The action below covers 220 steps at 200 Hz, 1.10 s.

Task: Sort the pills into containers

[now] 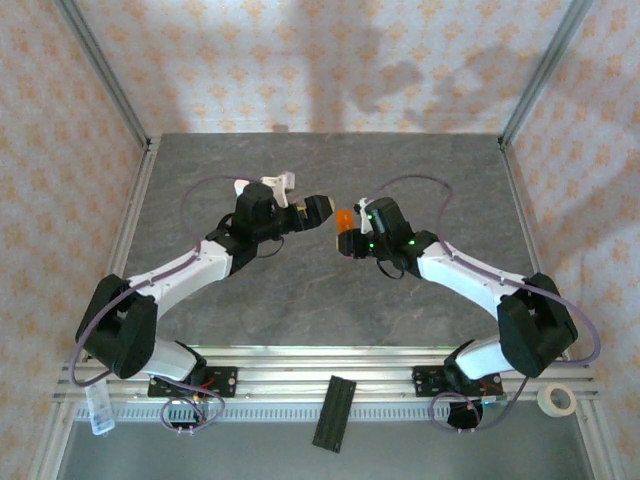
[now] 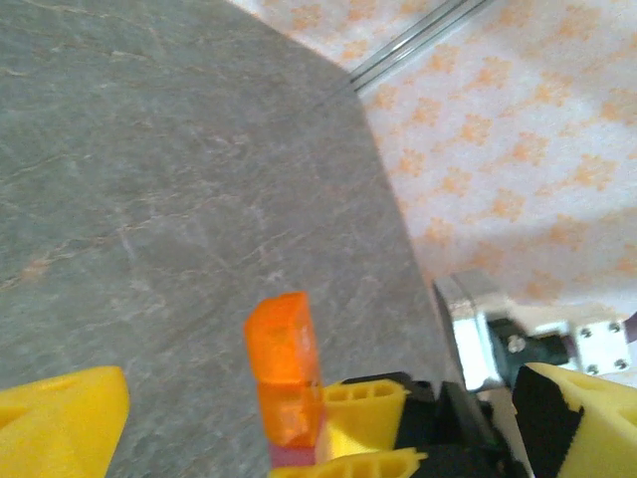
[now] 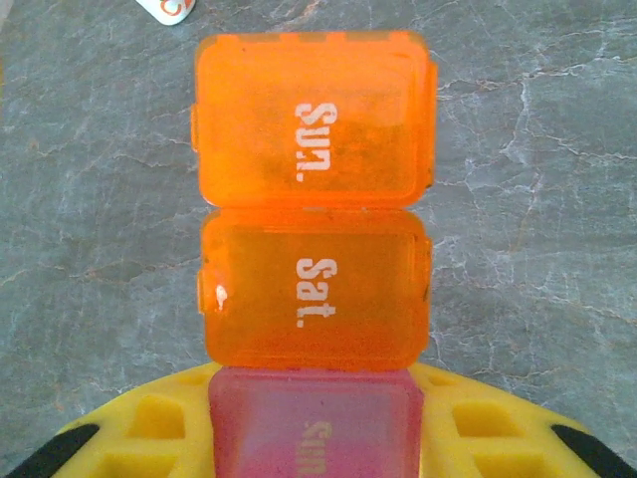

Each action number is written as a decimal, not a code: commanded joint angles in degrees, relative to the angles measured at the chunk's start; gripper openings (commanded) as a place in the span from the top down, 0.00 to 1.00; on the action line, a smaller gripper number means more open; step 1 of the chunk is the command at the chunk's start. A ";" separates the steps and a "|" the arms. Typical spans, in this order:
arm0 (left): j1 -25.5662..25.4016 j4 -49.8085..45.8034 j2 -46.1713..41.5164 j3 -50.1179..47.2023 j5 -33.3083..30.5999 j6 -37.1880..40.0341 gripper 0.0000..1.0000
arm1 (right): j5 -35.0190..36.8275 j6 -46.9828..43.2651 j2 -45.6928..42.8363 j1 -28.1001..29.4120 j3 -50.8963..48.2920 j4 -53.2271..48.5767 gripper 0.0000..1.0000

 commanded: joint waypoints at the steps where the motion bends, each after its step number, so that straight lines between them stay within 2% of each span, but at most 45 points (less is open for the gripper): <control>1: -0.21 8.24 1.42 -1.28 3.10 -5.05 0.00 | 0.24 -0.74 0.28 0.91 1.34 1.75 0.71; 48: -0.44 12.90 3.60 -1.76 4.41 -8.29 0.00 | 1.03 -0.50 2.50 2.59 3.22 1.65 0.72; 220: -3.05 16.00 4.55 -3.58 2.91 -9.84 0.01 | 1.68 2.46 4.24 2.63 4.48 3.85 0.72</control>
